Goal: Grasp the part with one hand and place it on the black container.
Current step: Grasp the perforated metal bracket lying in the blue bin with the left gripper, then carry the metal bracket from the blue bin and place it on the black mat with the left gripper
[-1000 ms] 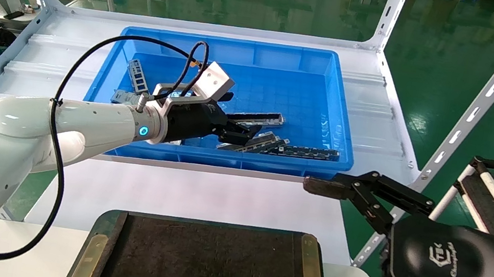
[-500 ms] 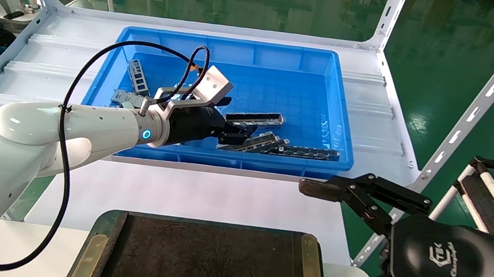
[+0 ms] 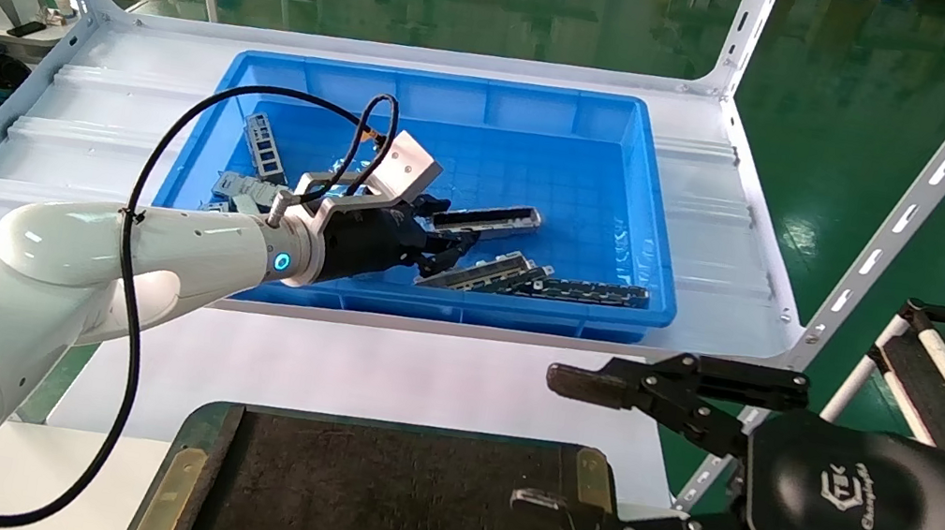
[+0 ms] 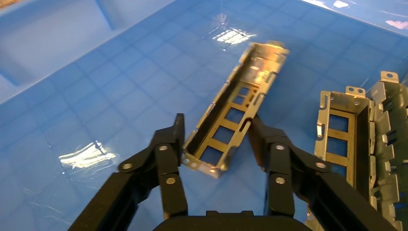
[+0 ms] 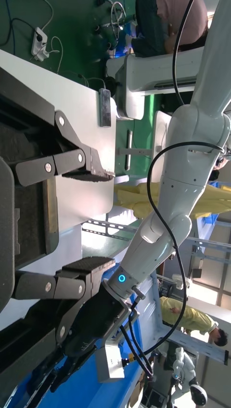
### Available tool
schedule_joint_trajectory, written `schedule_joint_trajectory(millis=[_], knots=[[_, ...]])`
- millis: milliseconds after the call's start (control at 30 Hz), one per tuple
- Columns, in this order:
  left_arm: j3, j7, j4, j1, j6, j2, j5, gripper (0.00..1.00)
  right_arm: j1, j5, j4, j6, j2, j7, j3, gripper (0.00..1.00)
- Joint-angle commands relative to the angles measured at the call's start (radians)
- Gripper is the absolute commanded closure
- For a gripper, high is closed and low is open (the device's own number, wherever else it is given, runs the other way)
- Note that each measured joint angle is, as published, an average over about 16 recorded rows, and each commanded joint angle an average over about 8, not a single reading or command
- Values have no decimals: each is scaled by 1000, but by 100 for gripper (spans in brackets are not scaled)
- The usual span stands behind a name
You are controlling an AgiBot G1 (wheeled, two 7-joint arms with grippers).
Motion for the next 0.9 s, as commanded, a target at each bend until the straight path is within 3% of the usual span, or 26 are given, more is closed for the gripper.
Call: schedule_joint_trajectory(millis=[33,667,900], knots=[[10,-3,0,-1,-5,0,-9,100,0,0,0,0,0,0,0,100],[73,-6,7,-13,-29,-4,-95,100,0,0,0,0,0,0,0,100],[66,11,6,-49,13,-14,-144,100,0,0,0,0,0,0,-1,100]])
